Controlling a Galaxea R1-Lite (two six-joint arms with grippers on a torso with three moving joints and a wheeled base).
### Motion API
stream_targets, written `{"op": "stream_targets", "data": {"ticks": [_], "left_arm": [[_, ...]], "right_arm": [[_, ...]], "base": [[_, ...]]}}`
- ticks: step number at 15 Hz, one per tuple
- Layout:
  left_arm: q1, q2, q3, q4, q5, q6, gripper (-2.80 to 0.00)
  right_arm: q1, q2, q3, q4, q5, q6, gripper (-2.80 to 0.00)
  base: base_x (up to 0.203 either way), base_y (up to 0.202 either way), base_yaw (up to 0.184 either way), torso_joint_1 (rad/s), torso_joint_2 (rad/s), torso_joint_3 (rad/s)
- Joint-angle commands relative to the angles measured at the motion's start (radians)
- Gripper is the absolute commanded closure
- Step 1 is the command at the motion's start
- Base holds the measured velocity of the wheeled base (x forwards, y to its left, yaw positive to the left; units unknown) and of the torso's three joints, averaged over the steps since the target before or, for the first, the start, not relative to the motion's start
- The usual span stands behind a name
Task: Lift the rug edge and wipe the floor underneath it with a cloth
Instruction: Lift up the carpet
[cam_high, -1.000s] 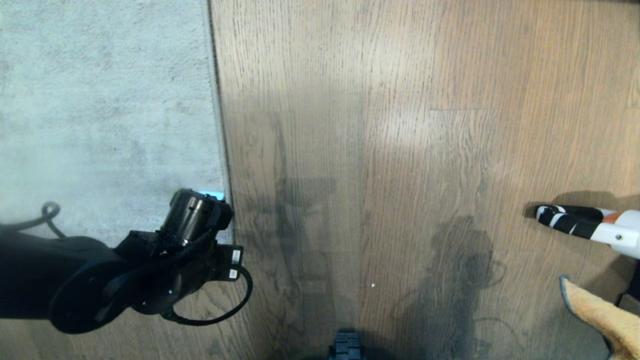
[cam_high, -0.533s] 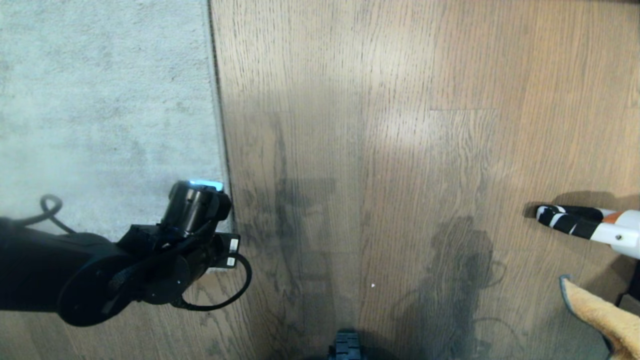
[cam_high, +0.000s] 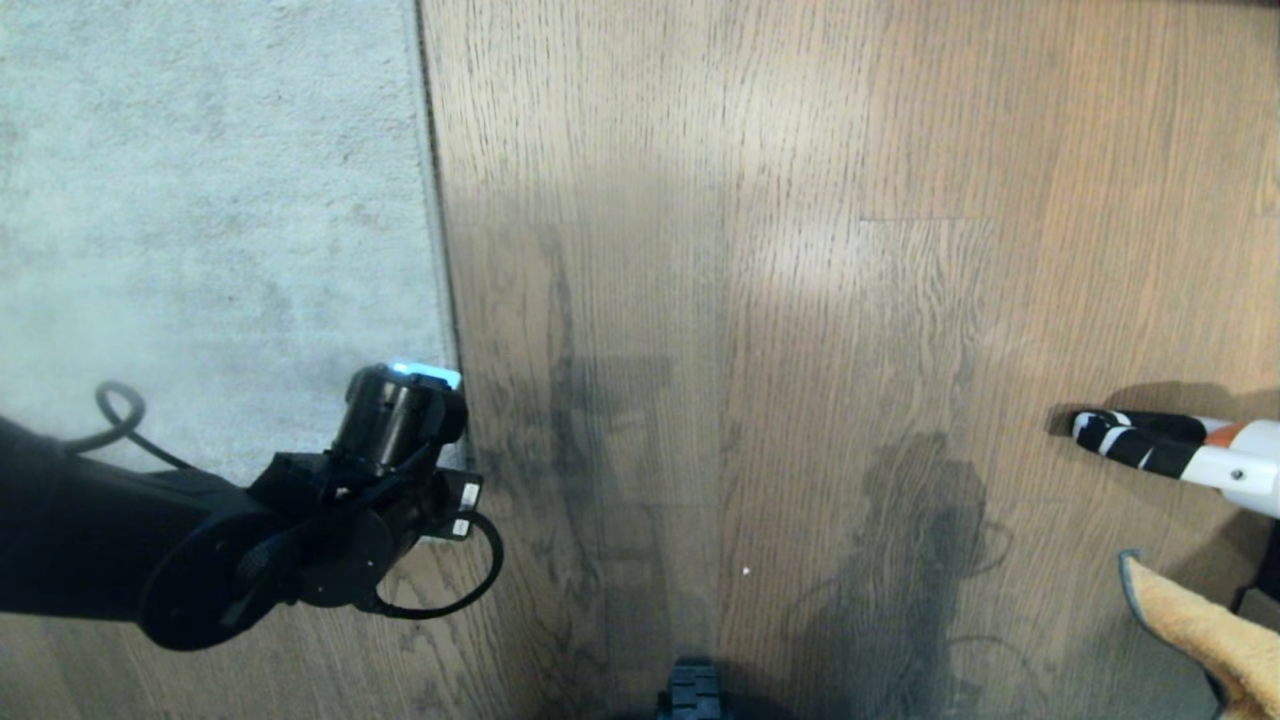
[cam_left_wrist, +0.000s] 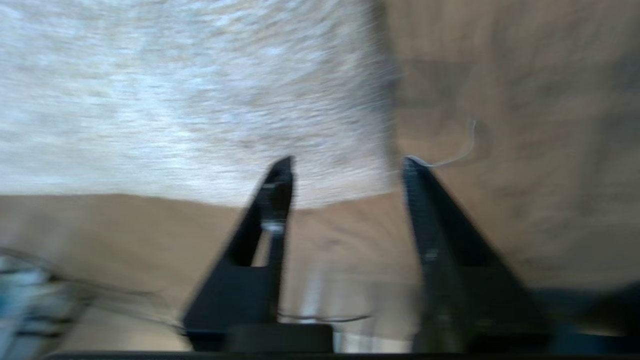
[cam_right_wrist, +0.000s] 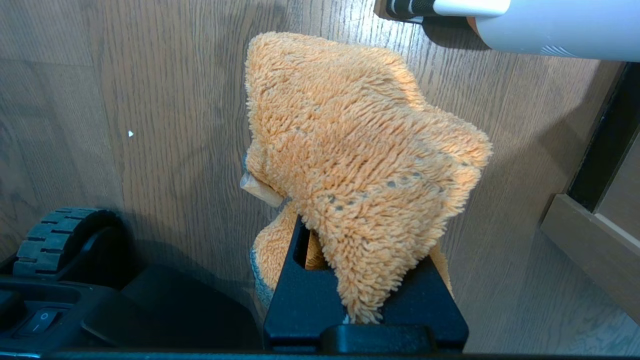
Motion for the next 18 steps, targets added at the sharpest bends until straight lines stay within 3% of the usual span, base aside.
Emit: {"op": "stream_targets", "data": {"ticks": [1,13,18], "left_arm": [[0.008,0.009,0.004,-0.006,0.015,0.032,-2.8],[0.112,0.046,0.002,-0.013,0.051,0.049,-2.8],[0.117,0.112,0.002,-0.162,0.056,0.048,-2.8]], "right_arm": [[0.0,0.001,0.0,0.0,0.001,-0.001,0.0],[0.0,0.001,0.0,0.0,0.001,-0.001,0.0],[0.0,0.001,0.0,0.0,0.001,-0.001,0.0]], "base": [[0.0,0.0,0.0,0.0,0.0,0.0],[0.0,0.0,0.0,0.0,0.0,0.0],[0.0,0.0,0.0,0.0,0.0,0.0]]}}
